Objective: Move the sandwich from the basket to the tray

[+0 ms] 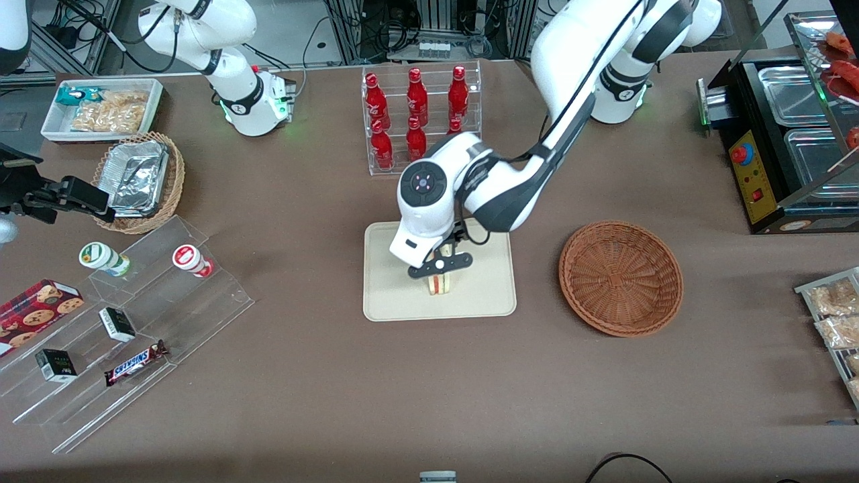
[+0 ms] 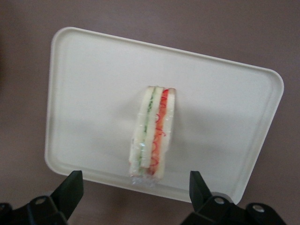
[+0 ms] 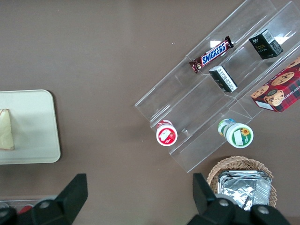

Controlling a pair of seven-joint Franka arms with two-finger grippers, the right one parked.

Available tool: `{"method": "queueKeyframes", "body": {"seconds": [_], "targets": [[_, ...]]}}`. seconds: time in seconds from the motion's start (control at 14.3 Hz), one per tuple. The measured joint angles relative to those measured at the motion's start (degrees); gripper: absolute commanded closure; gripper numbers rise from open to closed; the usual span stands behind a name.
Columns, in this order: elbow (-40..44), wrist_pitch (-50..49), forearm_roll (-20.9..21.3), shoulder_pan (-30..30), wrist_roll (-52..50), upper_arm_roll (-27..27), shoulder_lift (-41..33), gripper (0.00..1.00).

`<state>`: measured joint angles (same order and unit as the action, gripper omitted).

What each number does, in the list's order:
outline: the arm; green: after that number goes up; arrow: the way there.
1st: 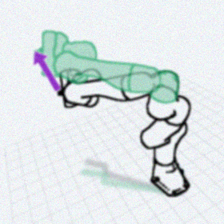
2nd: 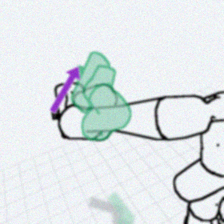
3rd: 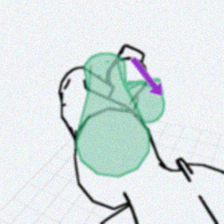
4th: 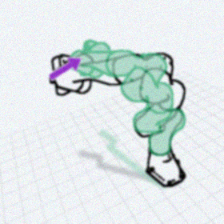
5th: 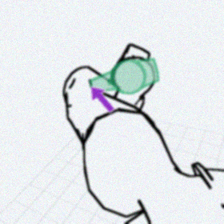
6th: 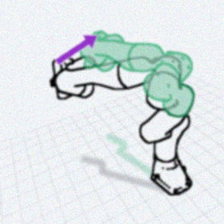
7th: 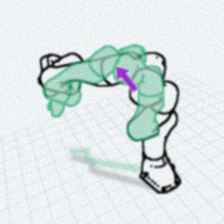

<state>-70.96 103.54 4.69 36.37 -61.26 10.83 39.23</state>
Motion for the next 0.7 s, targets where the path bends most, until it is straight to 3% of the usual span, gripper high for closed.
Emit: {"method": "queueKeyframes", "body": {"seconds": [0.42, 0.7], "targets": [[-2.21, -5.08, 0.38, -5.91, 0.81, -1.66, -5.73, 0.0], [-8.52, -5.2, 0.41, -13.27, 9.65, -1.8, -11.29, 0.0]]}}
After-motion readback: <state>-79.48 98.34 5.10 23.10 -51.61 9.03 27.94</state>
